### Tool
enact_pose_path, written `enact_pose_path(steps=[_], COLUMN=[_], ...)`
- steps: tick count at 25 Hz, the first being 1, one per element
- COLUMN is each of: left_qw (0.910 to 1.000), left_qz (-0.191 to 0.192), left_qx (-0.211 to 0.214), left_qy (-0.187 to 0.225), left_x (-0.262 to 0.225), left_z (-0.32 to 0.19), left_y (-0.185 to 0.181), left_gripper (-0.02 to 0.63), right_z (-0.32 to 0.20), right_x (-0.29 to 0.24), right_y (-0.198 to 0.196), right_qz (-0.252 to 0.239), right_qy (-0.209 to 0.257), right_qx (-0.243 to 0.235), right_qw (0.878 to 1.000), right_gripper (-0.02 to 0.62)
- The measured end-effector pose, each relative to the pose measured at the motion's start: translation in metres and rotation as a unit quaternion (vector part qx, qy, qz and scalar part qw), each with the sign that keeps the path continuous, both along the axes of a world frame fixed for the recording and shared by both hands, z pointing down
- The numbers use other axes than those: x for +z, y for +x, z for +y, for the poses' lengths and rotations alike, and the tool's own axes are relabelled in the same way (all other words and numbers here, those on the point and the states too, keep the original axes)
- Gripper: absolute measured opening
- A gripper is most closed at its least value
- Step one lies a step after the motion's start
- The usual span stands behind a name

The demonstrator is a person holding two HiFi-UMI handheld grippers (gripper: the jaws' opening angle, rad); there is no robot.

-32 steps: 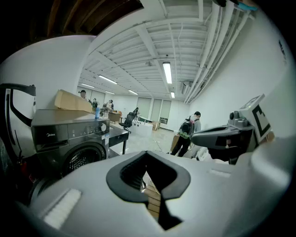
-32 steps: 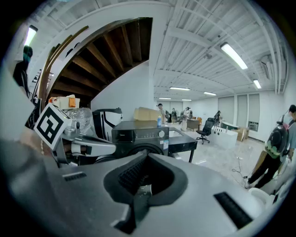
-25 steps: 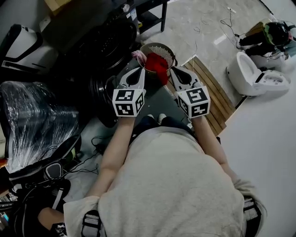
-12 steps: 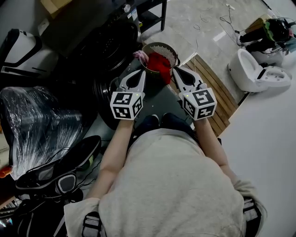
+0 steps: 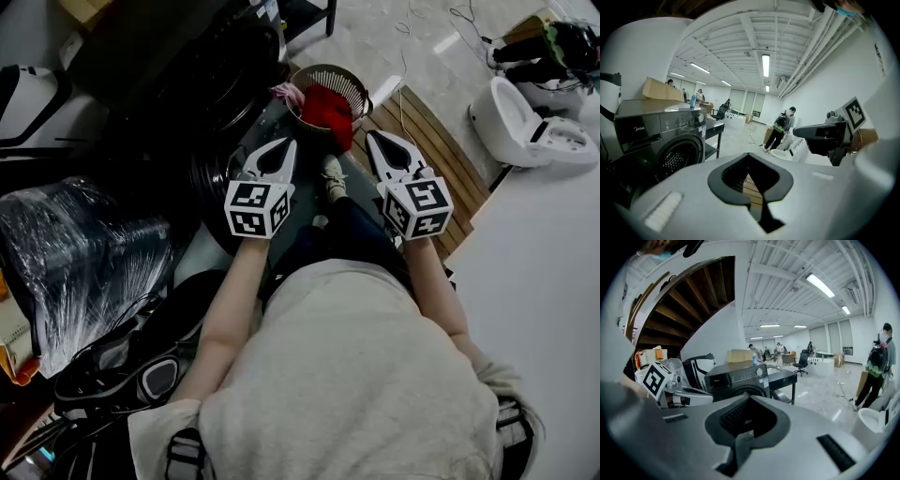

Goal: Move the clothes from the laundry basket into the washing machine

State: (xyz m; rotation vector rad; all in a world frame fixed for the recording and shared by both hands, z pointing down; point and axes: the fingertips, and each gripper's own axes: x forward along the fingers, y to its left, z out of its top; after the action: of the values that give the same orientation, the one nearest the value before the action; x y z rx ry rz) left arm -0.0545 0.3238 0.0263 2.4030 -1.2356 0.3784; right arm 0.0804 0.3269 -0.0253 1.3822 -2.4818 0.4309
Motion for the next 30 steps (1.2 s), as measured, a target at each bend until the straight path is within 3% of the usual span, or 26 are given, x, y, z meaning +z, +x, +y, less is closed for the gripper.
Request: enact_pose_path(steps=[7,12,16,21,30], left_qw=[0.9999,0.9998,0.9997,0.9988,0.9907], left_qz=[-0.004,-0.013,-0.011,-0.003,-0.024], left_qx=[0.013,0.015,0.008,0.003,0.059], left_qy=[-0.001,-0.002,-0.022,-0.05,-0.12], left_x=[0.005,0.003,0.016,0.041,0.138], left_z=[-0.072,-0.137,-0.187,-0.232,-0.255], left_y=[0.011,0.02,0.03,0.049,0.071], left_gripper=[0.008,0.008,0.008,0.008,0.008], right_z=[-0.082,-0.153,-0.195,-0.23,-0.251], right_x=[0.009,0.018,0.035,0.074,0.183], right_y=[0.002,0.003,-0.005,0.005,0.021], right_qz=[-0.041,-0.033,0.005,0.022,0.016], right_qy=[-0.016,-0.034,-0.051,-0.11,-0.209], right_qx=[-0.01,-0.037,-0.099,-0.133,-0.096], right_qw=[0.999,0.998,0.994,0.985,0.973], right_gripper=[0.008,0.008,0.008,0.009,0.009])
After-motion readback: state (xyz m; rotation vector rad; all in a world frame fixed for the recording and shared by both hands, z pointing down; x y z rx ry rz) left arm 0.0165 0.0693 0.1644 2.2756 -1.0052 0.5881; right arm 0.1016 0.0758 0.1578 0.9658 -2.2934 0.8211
